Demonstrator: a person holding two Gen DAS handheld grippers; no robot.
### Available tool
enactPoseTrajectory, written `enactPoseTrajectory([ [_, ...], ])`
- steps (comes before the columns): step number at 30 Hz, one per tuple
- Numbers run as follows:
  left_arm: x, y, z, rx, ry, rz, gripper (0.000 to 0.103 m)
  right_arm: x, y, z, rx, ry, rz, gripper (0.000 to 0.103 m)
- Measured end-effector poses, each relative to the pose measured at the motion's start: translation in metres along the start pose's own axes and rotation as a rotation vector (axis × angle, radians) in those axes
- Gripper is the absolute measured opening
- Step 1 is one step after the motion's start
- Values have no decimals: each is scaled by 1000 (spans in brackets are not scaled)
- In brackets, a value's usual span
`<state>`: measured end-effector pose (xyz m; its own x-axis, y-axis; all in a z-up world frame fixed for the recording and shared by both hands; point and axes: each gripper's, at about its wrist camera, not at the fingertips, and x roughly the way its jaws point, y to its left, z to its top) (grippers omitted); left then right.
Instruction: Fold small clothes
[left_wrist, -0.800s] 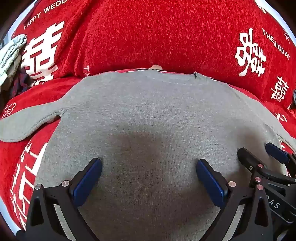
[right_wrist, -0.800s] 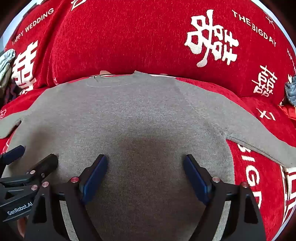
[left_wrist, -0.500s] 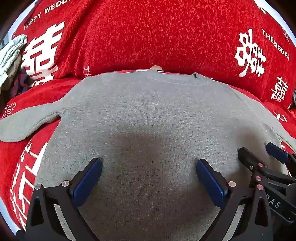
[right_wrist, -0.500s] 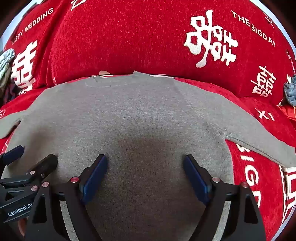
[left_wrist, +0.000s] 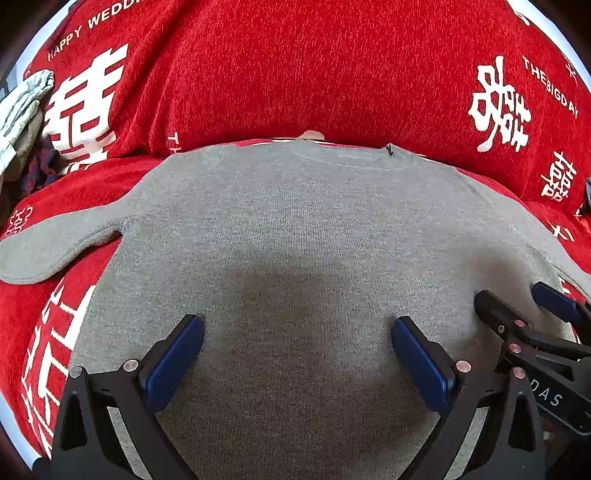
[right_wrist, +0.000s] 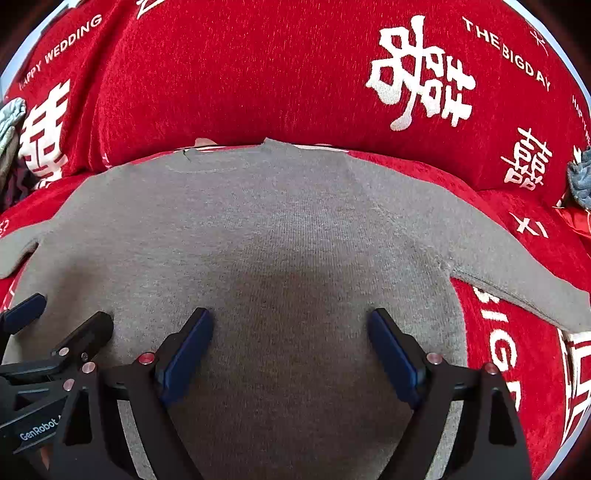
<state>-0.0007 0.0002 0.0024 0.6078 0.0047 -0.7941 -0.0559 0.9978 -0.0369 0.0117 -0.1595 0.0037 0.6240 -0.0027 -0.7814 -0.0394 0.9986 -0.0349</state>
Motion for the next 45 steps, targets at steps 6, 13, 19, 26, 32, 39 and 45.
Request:
enactPoseTrajectory([
  [6, 1, 2, 1, 0, 3, -1, 102, -2, 2, -2, 14, 0, 2, 88],
  [13, 1, 1, 1, 3, 11, 3, 102, -1, -3, 1, 16, -2, -1, 88],
  [19, 4, 0, 7, -6, 58, 8, 102, 1, -1, 2, 8, 17, -5, 89],
  [26, 10, 1, 13, -11, 98, 18, 102, 4, -1, 2, 7, 32, -12, 89],
  [32, 14, 1, 20, -14, 167, 20, 102, 7, -1, 6, 5, 62, -10, 89],
  [39, 18, 2, 26, -24, 230, 21, 102, 11, -2, 14, -2, 128, -6, 90],
  [45, 21, 3, 31, -34, 280, 23, 102, 15, -3, 23, -6, 196, -3, 90],
])
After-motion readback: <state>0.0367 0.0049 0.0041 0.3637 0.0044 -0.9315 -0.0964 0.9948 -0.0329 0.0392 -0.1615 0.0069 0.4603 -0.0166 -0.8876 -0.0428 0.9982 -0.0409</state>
